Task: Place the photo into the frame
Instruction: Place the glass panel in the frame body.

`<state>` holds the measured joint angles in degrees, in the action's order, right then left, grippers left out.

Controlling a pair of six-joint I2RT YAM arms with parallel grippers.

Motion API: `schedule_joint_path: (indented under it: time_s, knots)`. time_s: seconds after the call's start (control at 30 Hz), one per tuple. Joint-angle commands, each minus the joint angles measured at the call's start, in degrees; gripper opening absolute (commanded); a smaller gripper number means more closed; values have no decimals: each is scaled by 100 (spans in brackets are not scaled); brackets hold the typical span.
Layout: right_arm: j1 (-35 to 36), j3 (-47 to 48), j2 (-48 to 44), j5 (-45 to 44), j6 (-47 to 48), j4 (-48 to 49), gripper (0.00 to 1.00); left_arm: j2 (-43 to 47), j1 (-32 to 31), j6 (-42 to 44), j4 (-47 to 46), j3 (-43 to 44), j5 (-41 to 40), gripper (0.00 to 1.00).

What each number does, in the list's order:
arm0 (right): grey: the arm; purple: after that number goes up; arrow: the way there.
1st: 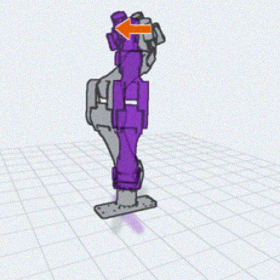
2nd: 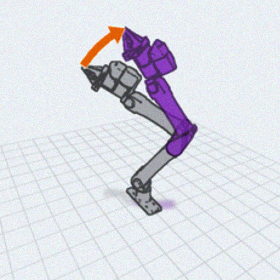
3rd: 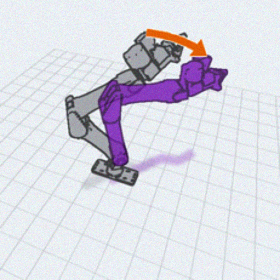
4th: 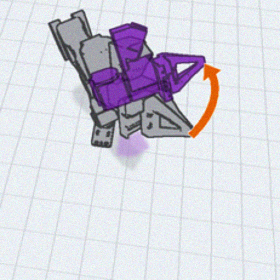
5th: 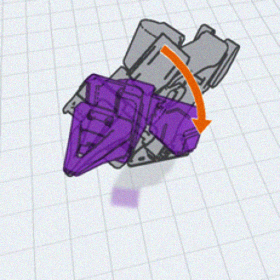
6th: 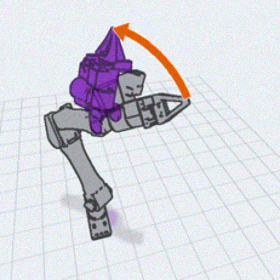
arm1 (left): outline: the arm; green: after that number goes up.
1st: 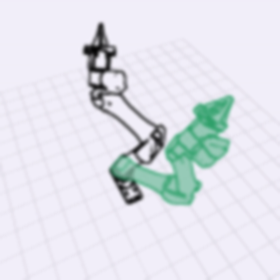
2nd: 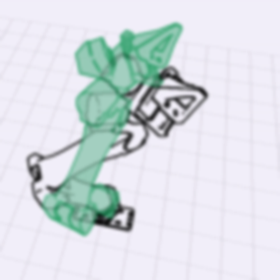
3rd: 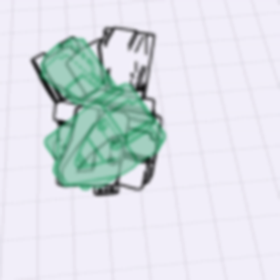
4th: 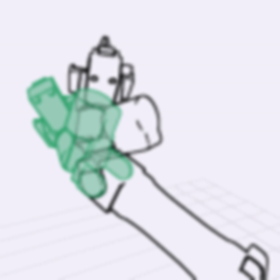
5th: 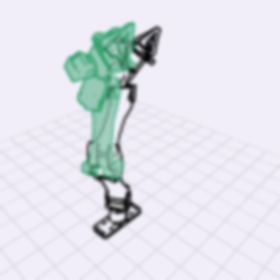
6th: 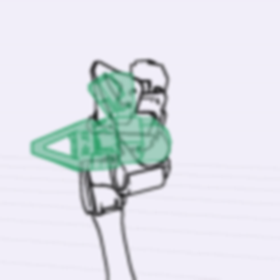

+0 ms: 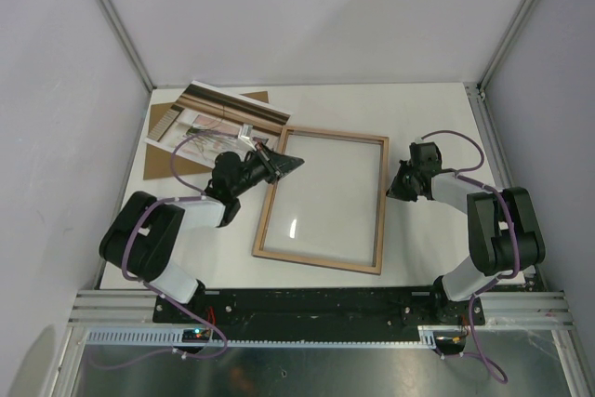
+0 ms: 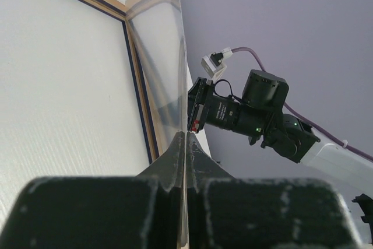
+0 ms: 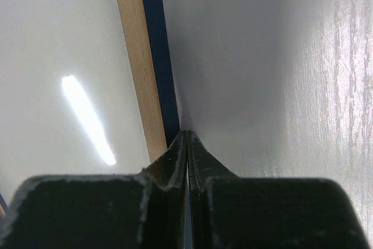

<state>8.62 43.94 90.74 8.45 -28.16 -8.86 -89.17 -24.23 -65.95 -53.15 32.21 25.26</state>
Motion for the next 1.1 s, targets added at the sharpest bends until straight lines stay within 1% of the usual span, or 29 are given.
schedule_joint_path:
  time_s: [0.0,0.4,1.07]
  knots:
    - [33,-59,223,-203,197,-333,2,40,16,242,-537,-82,79,0]
    - [43,-55,200,-216,212,-366,2,76,15,397,-605,-167,312,0]
    - [59,-57,189,-222,223,-384,2,-224,20,223,-663,-59,118,0]
